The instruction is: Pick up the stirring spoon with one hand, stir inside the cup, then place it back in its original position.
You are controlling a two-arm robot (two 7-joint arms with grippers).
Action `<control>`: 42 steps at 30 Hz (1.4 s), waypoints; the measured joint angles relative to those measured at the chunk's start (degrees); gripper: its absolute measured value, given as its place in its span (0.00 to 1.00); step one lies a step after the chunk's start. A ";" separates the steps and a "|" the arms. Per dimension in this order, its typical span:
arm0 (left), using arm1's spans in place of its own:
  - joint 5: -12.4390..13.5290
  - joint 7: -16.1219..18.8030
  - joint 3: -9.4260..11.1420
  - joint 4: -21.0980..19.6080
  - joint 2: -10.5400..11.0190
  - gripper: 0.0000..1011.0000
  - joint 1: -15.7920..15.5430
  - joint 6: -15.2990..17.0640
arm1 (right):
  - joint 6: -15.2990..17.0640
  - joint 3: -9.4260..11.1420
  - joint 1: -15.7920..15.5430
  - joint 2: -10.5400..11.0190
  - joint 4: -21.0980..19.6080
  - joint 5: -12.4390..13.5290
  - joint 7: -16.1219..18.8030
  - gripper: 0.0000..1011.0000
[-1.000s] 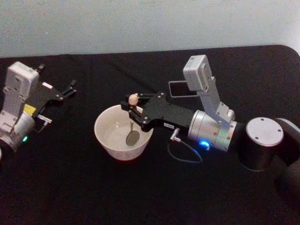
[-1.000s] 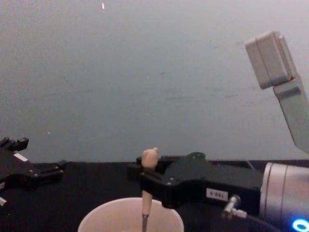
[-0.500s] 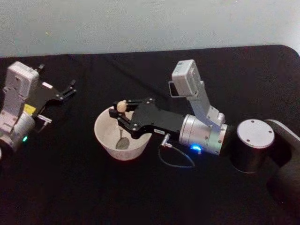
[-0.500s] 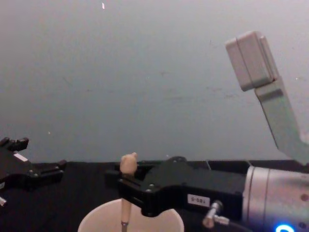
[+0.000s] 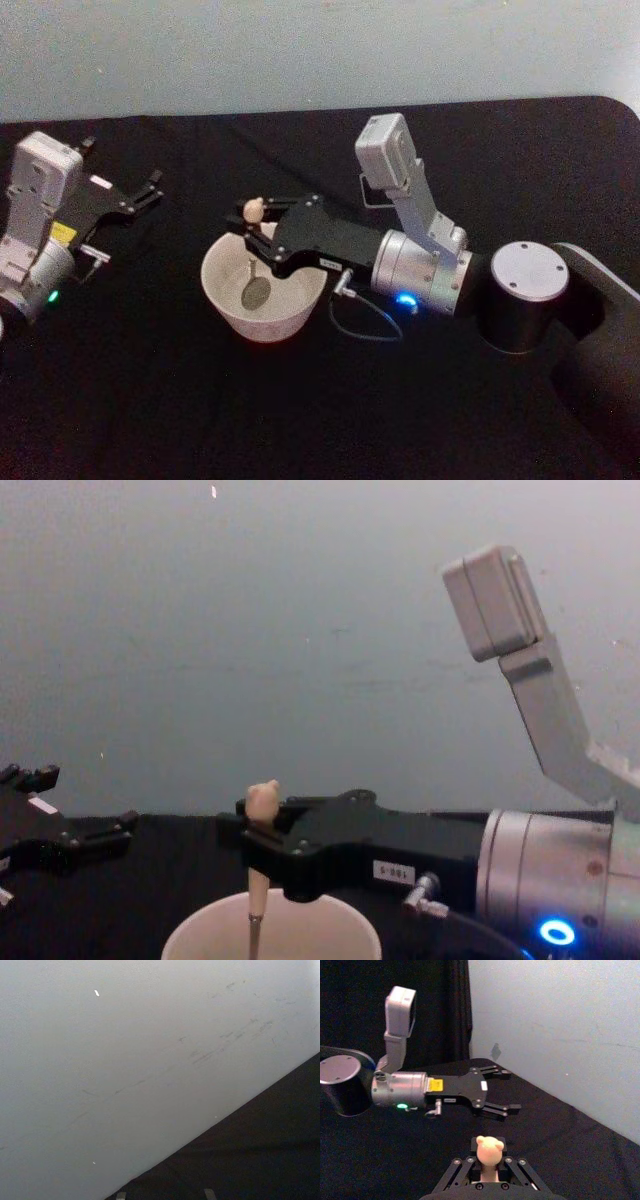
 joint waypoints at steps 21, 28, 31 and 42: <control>0.00 0.00 0.00 0.00 0.00 0.99 0.00 0.00 | -0.05 2.46 -0.49 0.58 -0.07 0.12 -1.70 0.17; 0.00 0.00 0.00 0.00 0.00 0.99 0.00 0.00 | 0.01 2.70 -0.60 0.60 -0.53 0.09 -1.83 0.17; 0.00 0.00 0.00 0.00 0.00 0.99 0.00 0.00 | 0.00 2.93 -0.66 0.69 -1.29 0.18 -1.89 0.17; 0.00 0.00 0.00 0.00 0.00 0.99 0.00 0.00 | -0.58 4.22 -0.71 1.77 -6.56 1.43 -1.77 0.17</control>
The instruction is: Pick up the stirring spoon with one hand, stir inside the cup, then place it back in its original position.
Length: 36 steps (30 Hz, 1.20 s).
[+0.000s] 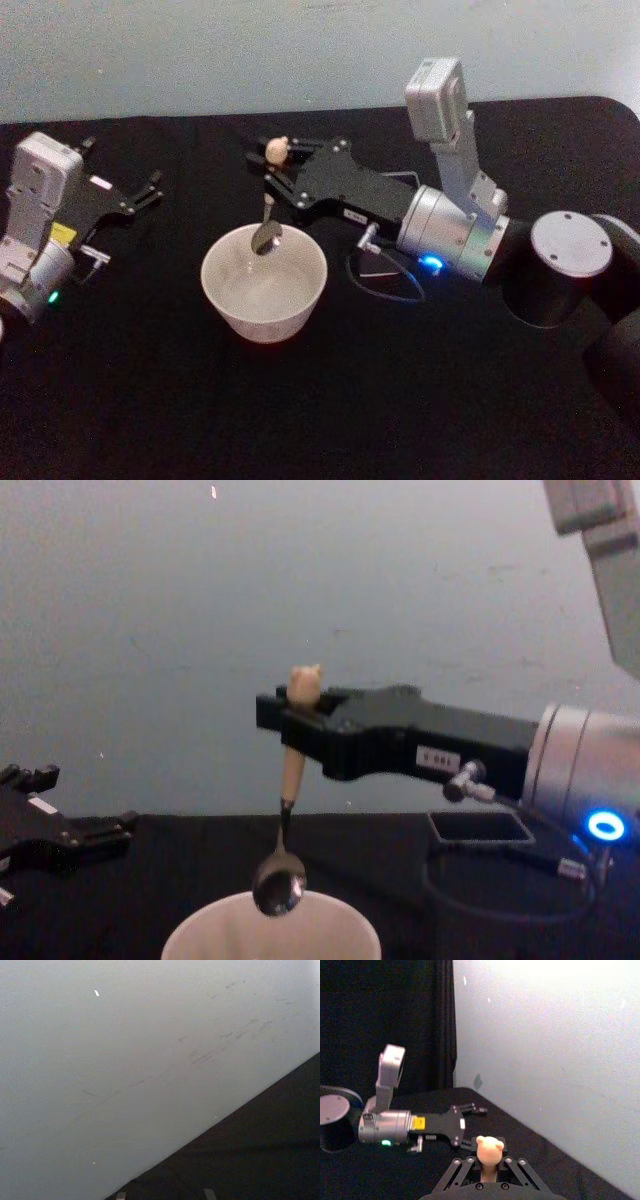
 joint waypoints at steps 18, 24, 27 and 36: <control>0.00 0.00 0.00 0.00 0.00 0.99 0.00 0.00 | 0.58 2.66 0.35 2.50 -6.12 1.07 -2.03 0.17; 0.00 0.00 0.00 0.00 0.00 0.99 0.00 0.00 | 1.22 4.84 -0.30 3.92 -7.91 1.65 -3.71 0.17; 0.00 0.00 0.00 0.00 0.00 0.99 0.00 0.00 | 1.32 5.62 -0.67 4.40 -8.45 1.79 -4.25 0.17; 0.00 0.00 0.00 0.00 0.00 0.99 0.00 0.00 | 2.24 8.08 -2.46 6.16 -9.90 1.85 -6.15 0.17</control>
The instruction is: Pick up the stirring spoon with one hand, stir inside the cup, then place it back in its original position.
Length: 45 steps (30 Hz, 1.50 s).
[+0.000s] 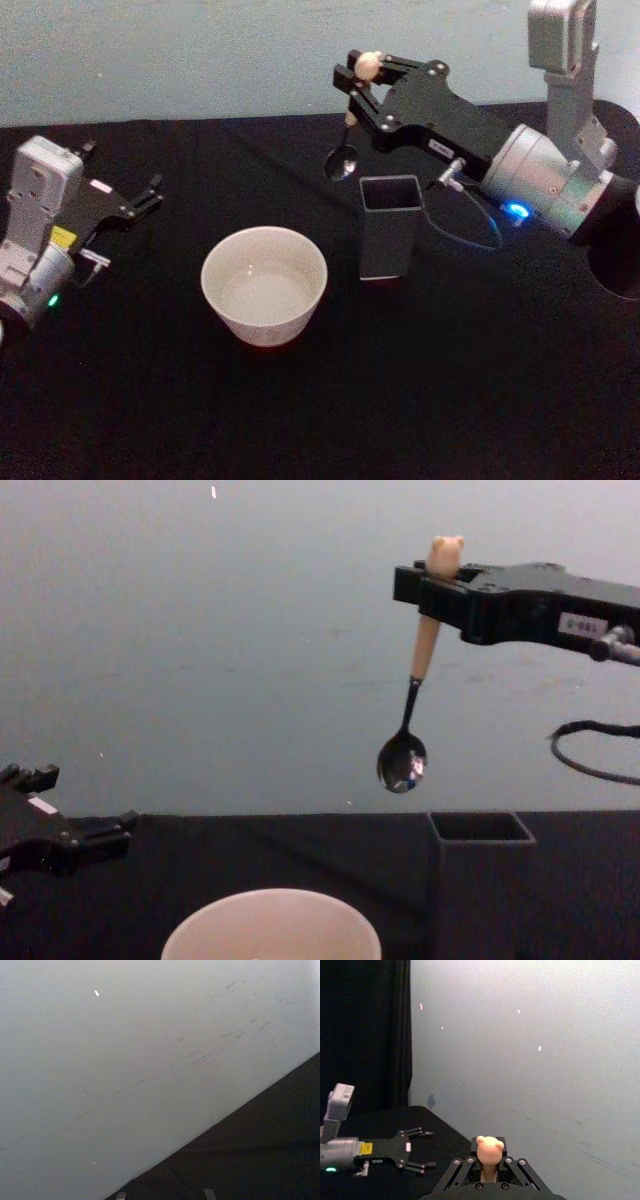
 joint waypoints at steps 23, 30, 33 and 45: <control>0.00 0.00 0.00 0.00 0.00 0.99 0.00 0.00 | 1.72 3.84 -4.41 2.18 -2.16 -0.30 -2.09 0.17; 0.00 0.00 0.00 0.00 0.00 0.99 0.00 0.00 | 2.10 3.92 -4.74 1.93 -1.31 -0.91 -2.38 0.17; 0.01 0.00 0.00 0.00 0.00 0.99 0.00 0.00 | 2.35 3.87 -4.90 1.68 -0.72 -1.31 -2.50 0.17; 0.00 0.00 0.00 0.00 0.00 0.99 0.00 0.00 | 3.20 3.29 -5.88 0.88 1.19 -1.80 -2.46 0.17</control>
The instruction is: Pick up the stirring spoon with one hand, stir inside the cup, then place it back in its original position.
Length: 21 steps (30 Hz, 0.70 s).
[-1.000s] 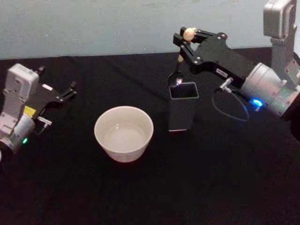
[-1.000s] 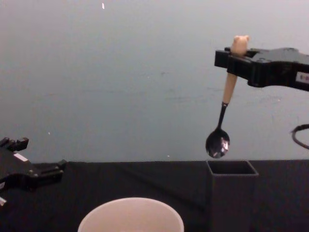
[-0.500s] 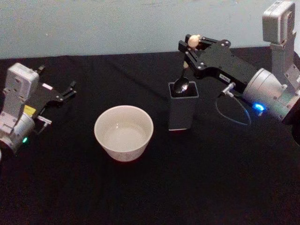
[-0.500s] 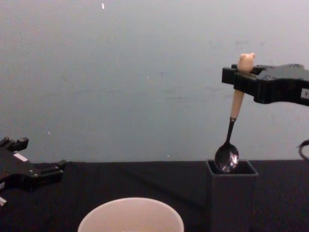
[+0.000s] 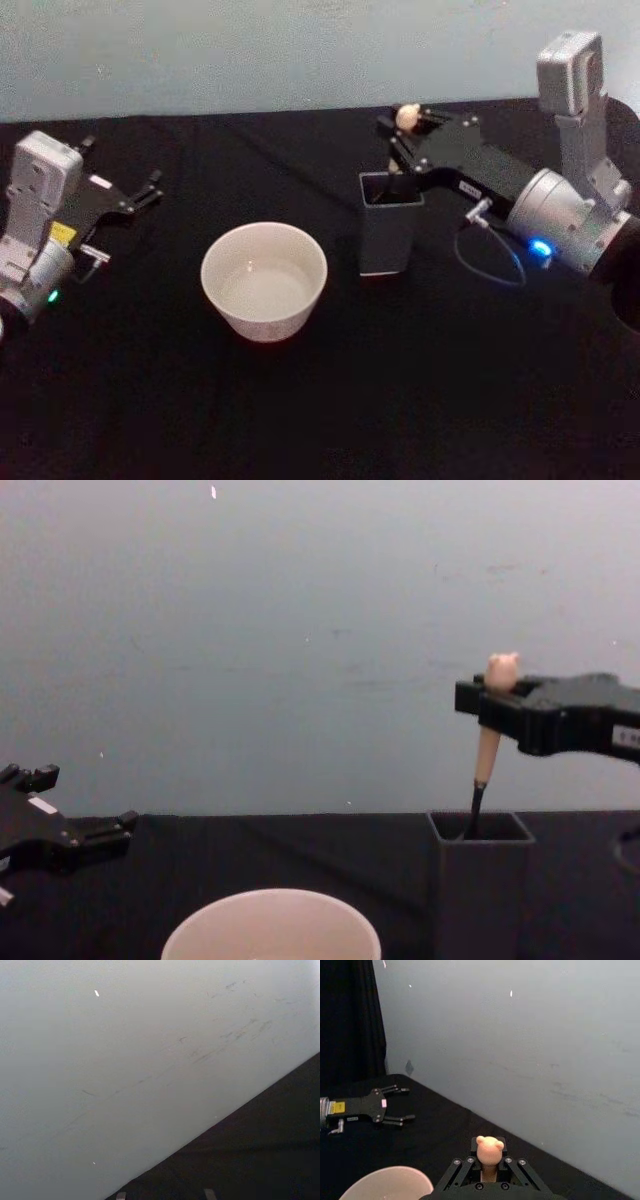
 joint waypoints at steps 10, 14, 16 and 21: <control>0.00 0.00 0.00 0.00 0.00 0.99 0.00 0.00 | 0.97 -0.08 -1.17 -0.79 1.11 0.42 -0.44 0.17; 0.00 0.00 0.00 0.00 0.00 0.99 0.00 0.00 | 1.33 -0.08 -1.60 -1.00 1.53 0.44 -0.83 0.17; 0.00 0.00 0.00 0.00 0.00 0.99 0.00 0.00 | 1.57 -0.07 -1.81 -1.12 1.78 0.42 -1.10 0.17; 0.00 0.00 0.00 0.00 0.00 0.99 0.00 0.00 | 1.90 -0.08 -1.91 -1.40 2.41 0.34 -1.30 0.17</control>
